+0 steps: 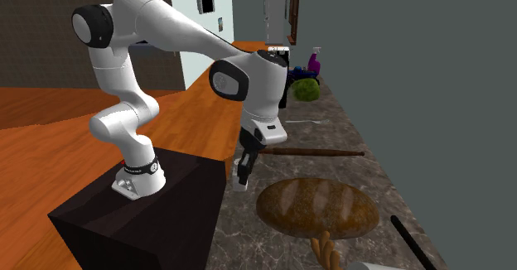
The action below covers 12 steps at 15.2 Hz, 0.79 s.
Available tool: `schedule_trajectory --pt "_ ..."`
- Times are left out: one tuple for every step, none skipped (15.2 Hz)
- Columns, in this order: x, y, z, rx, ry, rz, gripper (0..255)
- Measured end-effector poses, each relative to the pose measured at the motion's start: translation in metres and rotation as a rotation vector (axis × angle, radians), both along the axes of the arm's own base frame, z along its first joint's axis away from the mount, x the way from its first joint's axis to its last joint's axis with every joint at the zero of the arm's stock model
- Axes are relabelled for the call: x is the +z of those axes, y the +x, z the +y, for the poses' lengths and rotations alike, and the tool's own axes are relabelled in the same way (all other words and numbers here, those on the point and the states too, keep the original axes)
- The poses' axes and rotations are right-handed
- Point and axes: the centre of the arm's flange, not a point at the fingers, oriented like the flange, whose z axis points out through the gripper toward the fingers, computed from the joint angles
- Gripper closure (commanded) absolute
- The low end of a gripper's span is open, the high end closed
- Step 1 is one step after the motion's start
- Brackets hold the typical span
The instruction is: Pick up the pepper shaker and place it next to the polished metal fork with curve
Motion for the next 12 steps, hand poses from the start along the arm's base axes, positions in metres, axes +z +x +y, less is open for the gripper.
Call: schedule_trajectory --pt "0.006 0.001 0.000 0.000 0.000 0.000 255" --pt "0.011 0.001 0.000 0.000 0.000 0.000 255" --pt "0.014 0.000 0.000 0.000 0.000 0.000 255" --pt "0.020 0.000 0.000 0.000 0.000 0.000 255" --pt "0.025 0.000 0.000 0.000 0.000 0.000 255" --pt "0.032 0.000 0.000 0.000 0.000 0.000 255" --pt "0.037 0.000 0.000 0.000 0.000 0.000 255" --pt "0.042 0.000 0.000 0.000 0.000 0.000 255" --pt "0.047 -0.001 0.001 0.000 0.000 0.000 255" --pt "0.053 0.001 0.001 0.000 0.000 0.000 255" --pt "0.057 0.001 0.001 0.000 0.000 0.000 255" --pt "0.063 0.000 0.001 0.000 0.000 0.000 255"
